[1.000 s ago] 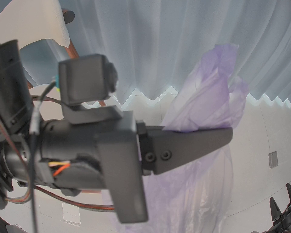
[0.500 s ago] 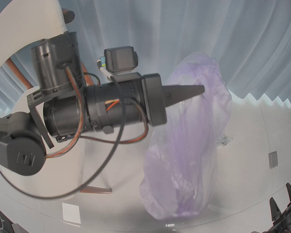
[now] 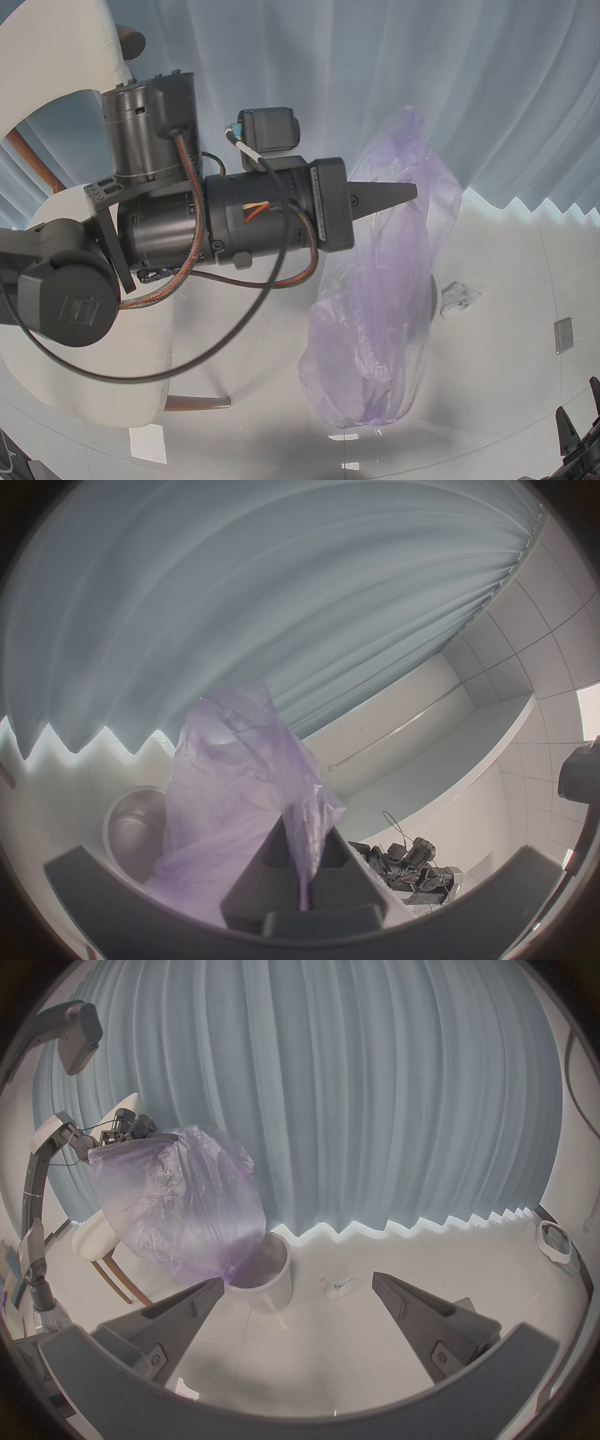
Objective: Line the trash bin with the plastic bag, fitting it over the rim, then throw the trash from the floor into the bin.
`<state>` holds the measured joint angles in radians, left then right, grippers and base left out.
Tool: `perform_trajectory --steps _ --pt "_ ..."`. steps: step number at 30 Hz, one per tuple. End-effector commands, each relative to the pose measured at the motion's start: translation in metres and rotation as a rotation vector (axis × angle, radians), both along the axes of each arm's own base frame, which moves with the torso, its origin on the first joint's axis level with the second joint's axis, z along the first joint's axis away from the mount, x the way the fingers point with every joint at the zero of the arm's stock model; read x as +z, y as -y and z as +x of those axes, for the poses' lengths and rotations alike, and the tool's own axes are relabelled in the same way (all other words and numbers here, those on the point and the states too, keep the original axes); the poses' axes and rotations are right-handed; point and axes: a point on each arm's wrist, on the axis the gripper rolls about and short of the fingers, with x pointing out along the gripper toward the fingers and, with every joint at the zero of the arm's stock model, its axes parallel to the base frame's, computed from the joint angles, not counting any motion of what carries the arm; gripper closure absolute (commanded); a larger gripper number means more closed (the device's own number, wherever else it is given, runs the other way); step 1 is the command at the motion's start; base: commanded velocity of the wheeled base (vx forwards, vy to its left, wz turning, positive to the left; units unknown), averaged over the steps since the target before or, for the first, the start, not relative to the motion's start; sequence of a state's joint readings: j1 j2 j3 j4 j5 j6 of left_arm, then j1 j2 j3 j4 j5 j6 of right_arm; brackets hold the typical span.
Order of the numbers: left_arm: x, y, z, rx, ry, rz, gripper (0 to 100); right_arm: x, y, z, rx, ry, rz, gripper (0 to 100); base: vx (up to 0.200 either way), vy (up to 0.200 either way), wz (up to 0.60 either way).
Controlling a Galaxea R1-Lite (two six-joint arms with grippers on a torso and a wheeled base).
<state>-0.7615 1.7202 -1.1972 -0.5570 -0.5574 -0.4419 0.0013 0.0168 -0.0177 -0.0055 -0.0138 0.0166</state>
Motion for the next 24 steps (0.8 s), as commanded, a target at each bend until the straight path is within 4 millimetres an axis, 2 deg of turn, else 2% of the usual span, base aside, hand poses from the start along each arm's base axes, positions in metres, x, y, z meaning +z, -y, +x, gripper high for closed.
perform_trajectory --steps 1,4,7,10,19,22,24 --pt "0.001 0.002 -0.003 -0.006 0.005 -0.003 100 -0.005 0.0 0.0 -0.001 0.0 0.0 0 0.2 0.0 0.0" --pt "0.001 0.01 -0.012 -0.023 0.012 -0.005 100 -0.005 0.0 0.0 -0.001 0.0 0.0 0 0.2 0.0 0.0" --pt "-0.009 0.017 -0.029 0.023 -0.012 0.019 100 -0.005 0.0 0.0 -0.003 0.0 0.0 0 0.0 0.0 0.0" --pt "-0.017 0.018 -0.037 0.037 -0.036 0.042 100 -0.005 0.0 0.0 -0.003 0.0 0.0 0 0.0 0.0 0.0" --pt "-0.013 0.011 -0.039 -0.002 -0.033 0.031 100 -0.005 0.0 0.0 -0.003 0.0 0.0 0 0.0 -0.2 0.0" --pt "-0.017 0.011 -0.04 0.003 -0.036 0.046 100 -0.005 0.0 0.0 -0.003 0.0 0.0 0 0.0 -0.2 0.0" --pt "-0.023 0.009 -0.041 0.001 -0.04 0.063 100 -0.005 0.0 0.0 -0.001 0.0 0.0 0 0.0 0.0 0.0"
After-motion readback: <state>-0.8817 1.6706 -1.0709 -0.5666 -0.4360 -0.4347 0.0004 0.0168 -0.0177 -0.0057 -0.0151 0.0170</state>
